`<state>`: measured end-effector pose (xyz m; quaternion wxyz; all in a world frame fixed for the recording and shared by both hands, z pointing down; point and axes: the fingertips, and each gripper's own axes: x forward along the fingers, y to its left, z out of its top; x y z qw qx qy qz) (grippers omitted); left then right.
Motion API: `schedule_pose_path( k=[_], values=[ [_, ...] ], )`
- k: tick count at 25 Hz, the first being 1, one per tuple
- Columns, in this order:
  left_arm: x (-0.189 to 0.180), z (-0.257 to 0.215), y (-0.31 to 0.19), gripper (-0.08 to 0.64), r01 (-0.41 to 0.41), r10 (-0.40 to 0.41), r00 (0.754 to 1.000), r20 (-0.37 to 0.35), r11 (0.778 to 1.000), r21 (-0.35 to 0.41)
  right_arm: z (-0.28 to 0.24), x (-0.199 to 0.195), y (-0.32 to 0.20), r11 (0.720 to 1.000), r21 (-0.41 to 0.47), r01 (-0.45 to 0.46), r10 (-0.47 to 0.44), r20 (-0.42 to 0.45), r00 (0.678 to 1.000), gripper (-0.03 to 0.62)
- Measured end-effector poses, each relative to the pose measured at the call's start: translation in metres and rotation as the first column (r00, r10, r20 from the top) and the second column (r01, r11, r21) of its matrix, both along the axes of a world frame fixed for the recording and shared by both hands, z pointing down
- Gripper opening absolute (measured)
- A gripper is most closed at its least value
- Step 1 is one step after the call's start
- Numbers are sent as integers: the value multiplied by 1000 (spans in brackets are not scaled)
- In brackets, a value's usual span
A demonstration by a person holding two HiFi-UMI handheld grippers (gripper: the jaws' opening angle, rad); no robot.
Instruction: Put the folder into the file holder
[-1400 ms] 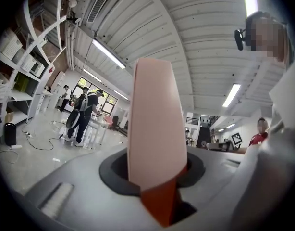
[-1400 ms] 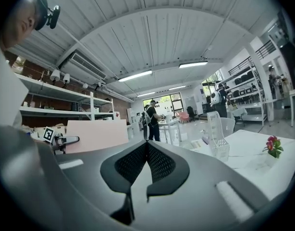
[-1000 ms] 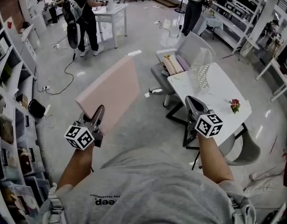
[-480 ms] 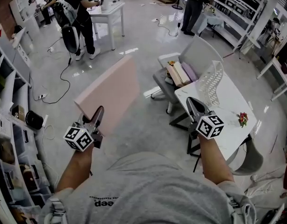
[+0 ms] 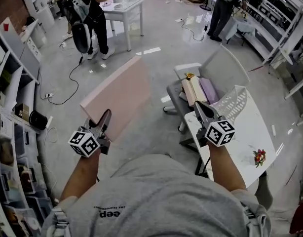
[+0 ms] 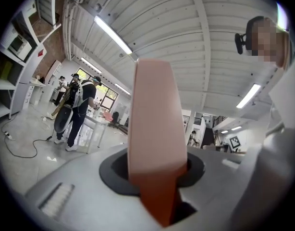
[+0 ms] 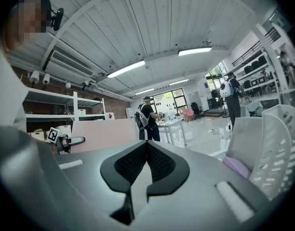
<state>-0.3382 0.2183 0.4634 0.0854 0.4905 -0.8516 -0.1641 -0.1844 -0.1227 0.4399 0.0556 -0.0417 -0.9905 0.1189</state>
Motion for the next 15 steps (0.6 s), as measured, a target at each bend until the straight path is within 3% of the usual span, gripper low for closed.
schedule_pose_path(
  k=[7, 11, 15],
  values=[
    [-38, -20, -84, 189, 76, -76, 997, 11, 997, -5, -5, -64, -66, 990, -30, 139, -139, -2, 990, 5],
    [-51, -15, -112, 189, 64, -64, 998, 5, 997, -37, 9, -85, -86, 987, -63, 151, -152, -17, 988, 5],
    [-79, -7, -121, 189, 24, -24, 1000, 2, 999, -36, 18, -98, -94, 992, -68, 103, -104, -24, 994, 5]
  ],
)
